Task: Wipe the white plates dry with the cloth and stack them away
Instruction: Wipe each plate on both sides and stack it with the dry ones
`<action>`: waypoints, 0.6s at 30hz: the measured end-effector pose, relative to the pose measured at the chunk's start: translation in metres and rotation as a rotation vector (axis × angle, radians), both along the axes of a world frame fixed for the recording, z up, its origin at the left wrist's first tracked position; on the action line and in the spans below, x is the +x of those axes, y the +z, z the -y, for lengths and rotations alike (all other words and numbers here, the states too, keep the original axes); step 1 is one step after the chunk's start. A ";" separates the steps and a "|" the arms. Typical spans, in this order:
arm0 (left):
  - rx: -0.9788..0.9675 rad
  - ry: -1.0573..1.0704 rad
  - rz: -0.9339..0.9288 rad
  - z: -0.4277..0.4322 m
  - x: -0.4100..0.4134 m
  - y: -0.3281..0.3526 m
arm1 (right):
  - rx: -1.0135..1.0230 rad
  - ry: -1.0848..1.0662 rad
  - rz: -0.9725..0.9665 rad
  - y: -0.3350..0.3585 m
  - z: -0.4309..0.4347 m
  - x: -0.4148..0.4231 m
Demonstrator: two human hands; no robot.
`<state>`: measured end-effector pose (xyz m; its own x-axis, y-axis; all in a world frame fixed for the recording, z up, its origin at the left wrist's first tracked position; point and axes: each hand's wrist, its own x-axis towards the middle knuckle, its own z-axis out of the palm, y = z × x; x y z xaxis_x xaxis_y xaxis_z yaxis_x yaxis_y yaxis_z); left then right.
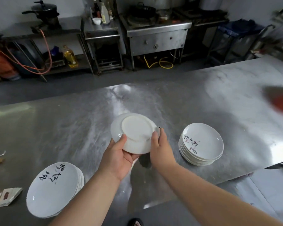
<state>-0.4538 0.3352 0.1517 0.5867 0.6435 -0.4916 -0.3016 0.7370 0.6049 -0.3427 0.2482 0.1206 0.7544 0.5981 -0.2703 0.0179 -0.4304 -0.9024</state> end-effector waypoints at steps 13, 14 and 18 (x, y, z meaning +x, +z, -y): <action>0.160 -0.510 -0.341 -0.020 0.023 -0.018 | -0.180 0.053 -0.384 0.033 0.084 0.104; 0.174 -0.544 -0.371 -0.016 0.033 -0.019 | -0.160 0.042 -0.413 0.031 0.092 0.108; 0.110 -0.623 -0.259 -0.002 0.081 -0.014 | -0.027 -0.045 -0.400 0.027 0.121 0.133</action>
<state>-0.3724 0.3368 0.1372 0.7360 0.2782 -0.6172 0.3235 0.6564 0.6816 -0.2101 0.1273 0.1477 0.6119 0.5553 -0.5632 -0.3521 -0.4464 -0.8227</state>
